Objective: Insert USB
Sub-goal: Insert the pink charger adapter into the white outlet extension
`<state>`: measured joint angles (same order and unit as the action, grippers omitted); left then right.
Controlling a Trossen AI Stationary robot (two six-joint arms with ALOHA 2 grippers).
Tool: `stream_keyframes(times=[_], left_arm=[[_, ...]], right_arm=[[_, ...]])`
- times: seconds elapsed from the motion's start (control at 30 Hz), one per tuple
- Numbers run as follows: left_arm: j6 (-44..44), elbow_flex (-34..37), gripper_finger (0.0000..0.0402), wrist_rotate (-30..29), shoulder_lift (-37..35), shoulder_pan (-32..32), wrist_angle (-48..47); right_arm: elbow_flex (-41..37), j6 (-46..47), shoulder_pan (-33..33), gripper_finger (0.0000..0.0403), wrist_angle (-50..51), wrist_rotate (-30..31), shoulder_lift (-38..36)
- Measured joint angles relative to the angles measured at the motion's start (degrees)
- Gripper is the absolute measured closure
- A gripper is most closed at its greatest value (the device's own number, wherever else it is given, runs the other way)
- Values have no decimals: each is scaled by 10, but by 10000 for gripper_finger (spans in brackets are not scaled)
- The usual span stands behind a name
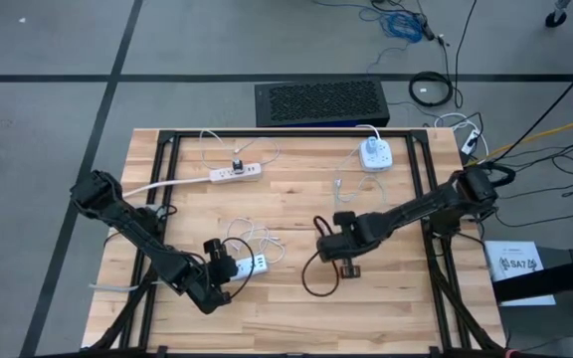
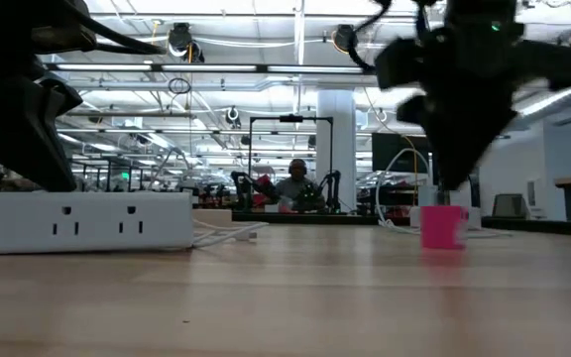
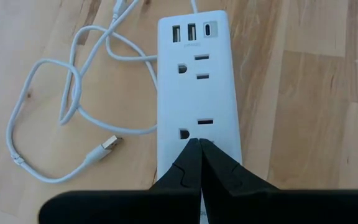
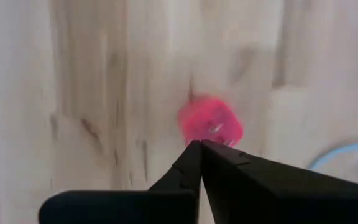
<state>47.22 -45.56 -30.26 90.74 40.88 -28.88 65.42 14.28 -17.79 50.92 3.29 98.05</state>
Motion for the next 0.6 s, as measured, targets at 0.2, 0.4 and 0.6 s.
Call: stream_keyframes(times=[0.2,0.4,0.6], left_arm=[[0,0,401,0,0,0,0],[4,0,401,0,0,0,0],[4,8,401,-17,0,2,8]], right_arm=[[55,0,9,402,-7,44,-36],[67,40,13,403,32,45,-87],[3,139,-39,403,3,117,-129]])
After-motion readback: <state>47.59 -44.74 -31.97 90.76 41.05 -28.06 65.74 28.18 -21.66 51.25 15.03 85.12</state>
